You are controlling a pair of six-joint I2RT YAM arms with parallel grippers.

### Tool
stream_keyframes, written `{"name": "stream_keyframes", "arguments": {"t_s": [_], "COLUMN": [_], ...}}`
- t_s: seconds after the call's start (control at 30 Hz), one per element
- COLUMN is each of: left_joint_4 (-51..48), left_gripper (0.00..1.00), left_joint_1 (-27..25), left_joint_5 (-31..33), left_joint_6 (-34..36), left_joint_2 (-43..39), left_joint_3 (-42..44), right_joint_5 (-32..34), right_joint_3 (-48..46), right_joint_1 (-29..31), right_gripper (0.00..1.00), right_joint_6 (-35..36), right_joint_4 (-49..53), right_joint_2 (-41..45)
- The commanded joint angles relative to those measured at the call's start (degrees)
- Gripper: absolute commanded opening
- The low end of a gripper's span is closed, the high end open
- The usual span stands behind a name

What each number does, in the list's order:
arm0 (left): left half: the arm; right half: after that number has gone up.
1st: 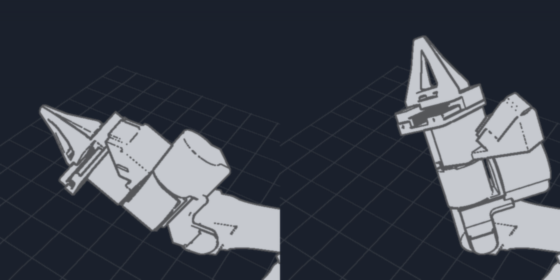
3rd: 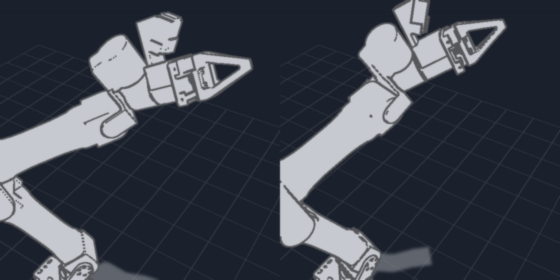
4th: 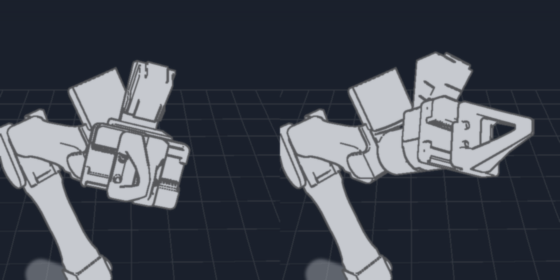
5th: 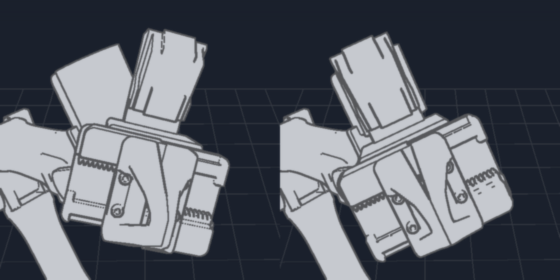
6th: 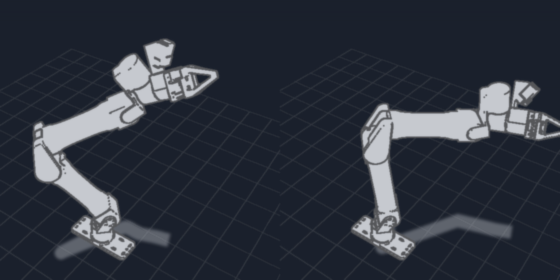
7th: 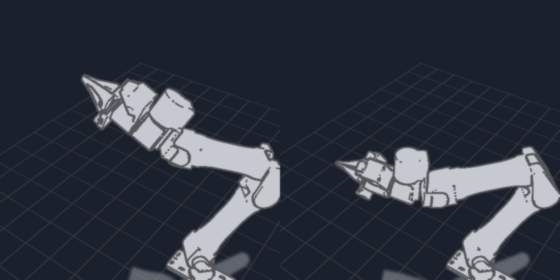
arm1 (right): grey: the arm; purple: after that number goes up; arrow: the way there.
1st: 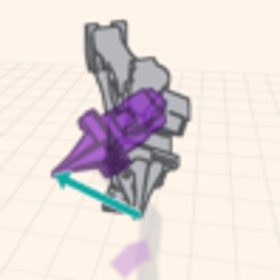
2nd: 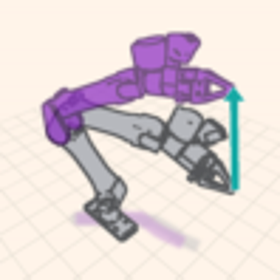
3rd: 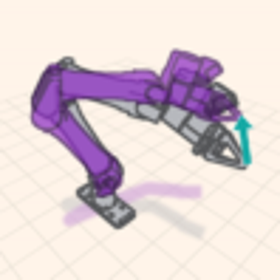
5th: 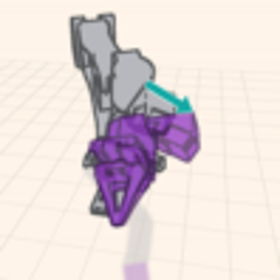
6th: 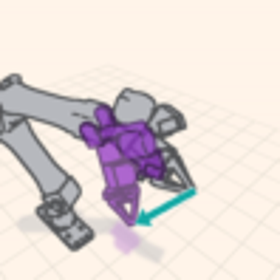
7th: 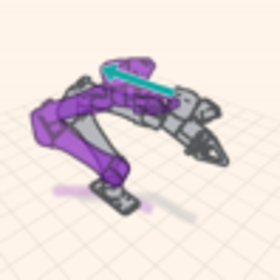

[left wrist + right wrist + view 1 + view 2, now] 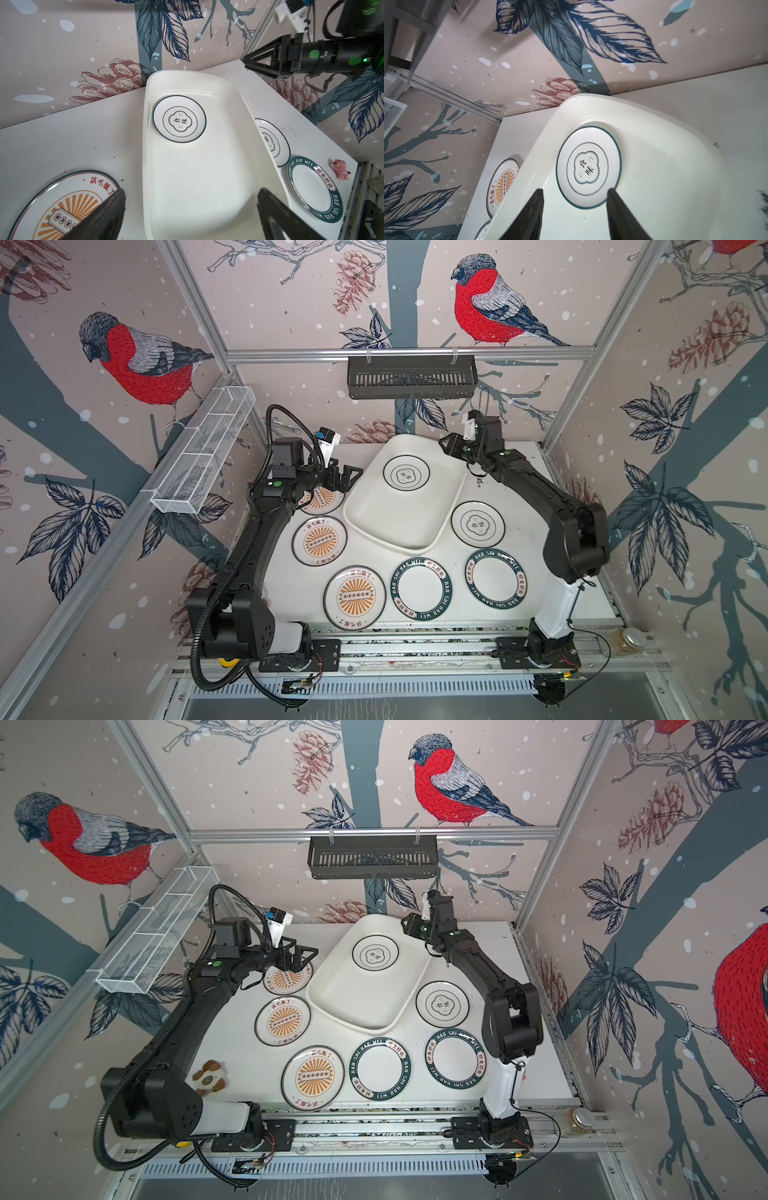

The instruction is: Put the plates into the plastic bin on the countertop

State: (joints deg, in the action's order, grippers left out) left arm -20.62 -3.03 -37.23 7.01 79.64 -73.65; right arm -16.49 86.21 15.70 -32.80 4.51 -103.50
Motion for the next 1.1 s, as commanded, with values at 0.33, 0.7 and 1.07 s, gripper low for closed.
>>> {"name": "stream_keyframes", "arguments": {"t_s": [0.33,0.7,1.07], "left_joint_4": [-6.72,-6.94,-6.24], "left_gripper": [0.98,0.98,0.98], "left_joint_1": [-1.5,-2.07,-2.58], "left_joint_5": [-9.25,-10.88,-11.37], "left_joint_6": [8.51,8.41,8.12], "left_joint_2": [1.38,1.58,1.84], "left_joint_3": [-0.67,-0.04,0.52], "right_joint_5": [-9.42,-11.94,-16.62], "right_joint_3": [-46.15,-56.94,-59.69], "right_joint_1": [-22.46,-28.52,-30.73], "right_gripper": [0.49,0.49,0.46], "right_joint_6": [-7.21,-5.44,-1.88], "right_joint_4": [-16.5,-15.93,-13.9], "right_joint_2": [23.55,25.44,24.23]}}
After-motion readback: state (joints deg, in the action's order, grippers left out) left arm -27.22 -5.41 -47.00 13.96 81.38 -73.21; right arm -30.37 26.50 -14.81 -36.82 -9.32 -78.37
